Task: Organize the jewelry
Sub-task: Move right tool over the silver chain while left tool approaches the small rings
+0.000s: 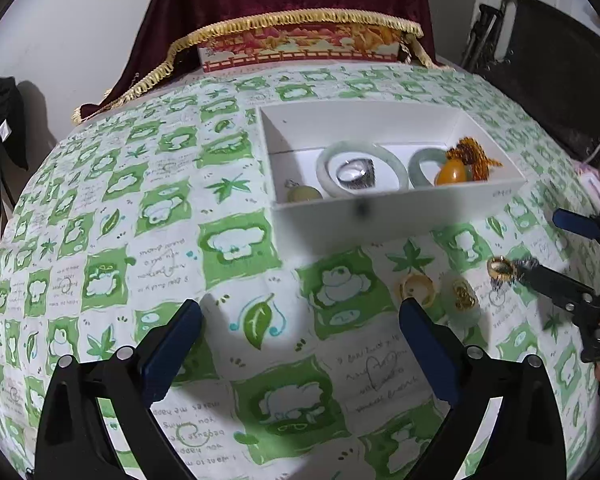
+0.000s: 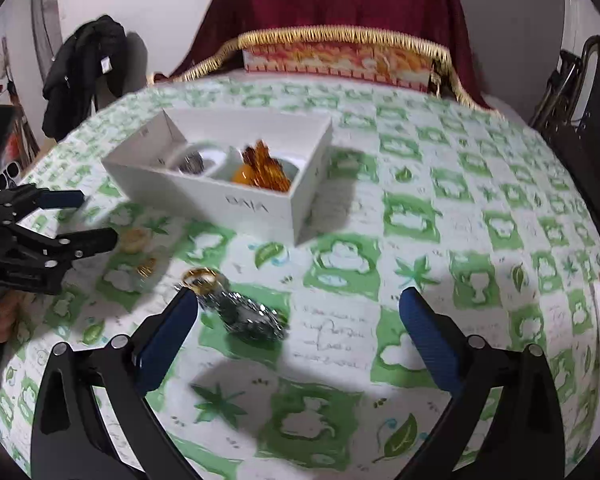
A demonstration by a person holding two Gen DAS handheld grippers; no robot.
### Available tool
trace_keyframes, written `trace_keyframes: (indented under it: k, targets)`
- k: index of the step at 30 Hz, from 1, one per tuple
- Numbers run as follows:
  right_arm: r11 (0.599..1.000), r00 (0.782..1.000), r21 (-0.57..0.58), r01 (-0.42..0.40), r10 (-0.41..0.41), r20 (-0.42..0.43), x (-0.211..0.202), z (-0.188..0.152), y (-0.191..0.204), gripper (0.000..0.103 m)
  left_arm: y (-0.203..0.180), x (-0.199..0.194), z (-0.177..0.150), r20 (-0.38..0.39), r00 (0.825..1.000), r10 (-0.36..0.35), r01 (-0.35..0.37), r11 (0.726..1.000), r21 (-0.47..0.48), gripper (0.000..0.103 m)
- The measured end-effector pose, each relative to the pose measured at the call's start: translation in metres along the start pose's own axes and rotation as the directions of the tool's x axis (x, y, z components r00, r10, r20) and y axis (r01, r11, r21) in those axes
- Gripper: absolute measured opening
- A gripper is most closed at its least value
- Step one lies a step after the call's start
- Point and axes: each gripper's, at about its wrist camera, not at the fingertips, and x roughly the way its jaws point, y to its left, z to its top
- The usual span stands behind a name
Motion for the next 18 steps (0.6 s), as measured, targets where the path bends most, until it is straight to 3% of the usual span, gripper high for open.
trace_keyframes:
  k: [2,5,7,9,11,13,16,18]
  targets:
    - [1.000,1.000,-0.003,0.003,-0.003,-0.028,0.005,0.001,-0.002,0.098,-0.006,0.002,-0.002,-0.008,1.000,0.023,-0.022,0.999,0.033,0.100]
    - [0.986,0.989,0.079,0.150,-0.148,-0.021,0.003,0.000,-0.034,0.098,-0.007,0.001,-0.005,-0.006,1.000,0.021,-0.021,0.999,0.040,0.100]
    - [0.972,0.984,0.154,0.177,-0.176,-0.020,0.001,-0.002,-0.056,0.098,-0.002,0.002,-0.006,-0.016,1.000,-0.007,0.007,1.000,0.017,0.100]
    - [0.973,0.991,0.197,0.123,-0.131,0.027,-0.008,-0.002,-0.065,0.098,-0.002,0.001,-0.007,-0.012,1.000,-0.004,0.004,1.000,0.026,0.100]
    - [0.986,0.996,0.162,0.040,-0.052,0.069,-0.014,-0.001,-0.055,0.098,-0.003,0.000,-0.009,-0.001,1.000,0.002,-0.002,1.000,0.020,0.100]
    - [0.993,0.997,0.114,0.009,-0.017,0.073,-0.013,0.000,-0.042,0.098,-0.003,0.000,-0.011,0.003,1.000,0.003,-0.003,1.000,0.018,0.100]
    - [0.997,0.998,0.054,0.054,-0.055,0.018,0.000,0.000,-0.025,0.098,-0.003,-0.001,-0.011,0.007,1.000,0.005,-0.005,1.000,0.016,0.100]
    - [0.998,0.999,0.058,0.040,-0.040,0.004,0.005,0.004,-0.020,0.098,-0.003,-0.001,-0.011,0.007,1.000,0.005,-0.005,1.000,0.017,0.100]
